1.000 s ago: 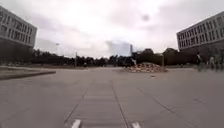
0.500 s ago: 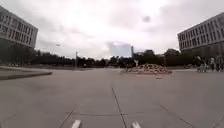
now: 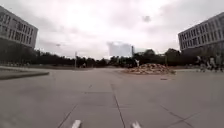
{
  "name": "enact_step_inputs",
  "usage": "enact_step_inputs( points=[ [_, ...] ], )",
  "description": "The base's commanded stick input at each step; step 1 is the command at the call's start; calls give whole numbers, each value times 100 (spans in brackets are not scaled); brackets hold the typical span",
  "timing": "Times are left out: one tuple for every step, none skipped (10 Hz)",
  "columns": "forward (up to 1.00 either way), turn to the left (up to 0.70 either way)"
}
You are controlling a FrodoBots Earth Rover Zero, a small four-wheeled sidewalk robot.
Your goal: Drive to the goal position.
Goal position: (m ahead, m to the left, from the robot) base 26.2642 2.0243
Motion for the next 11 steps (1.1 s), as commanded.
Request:
enact_step_inputs(
  points=[
    [100,0],
    [100,0],
    [100,0],
    [100,0],
    [100,0],
    [100,0],
    [100,0],
    [100,0],
    [100,0],
    [100,0],
    [100,0]
  ],
)
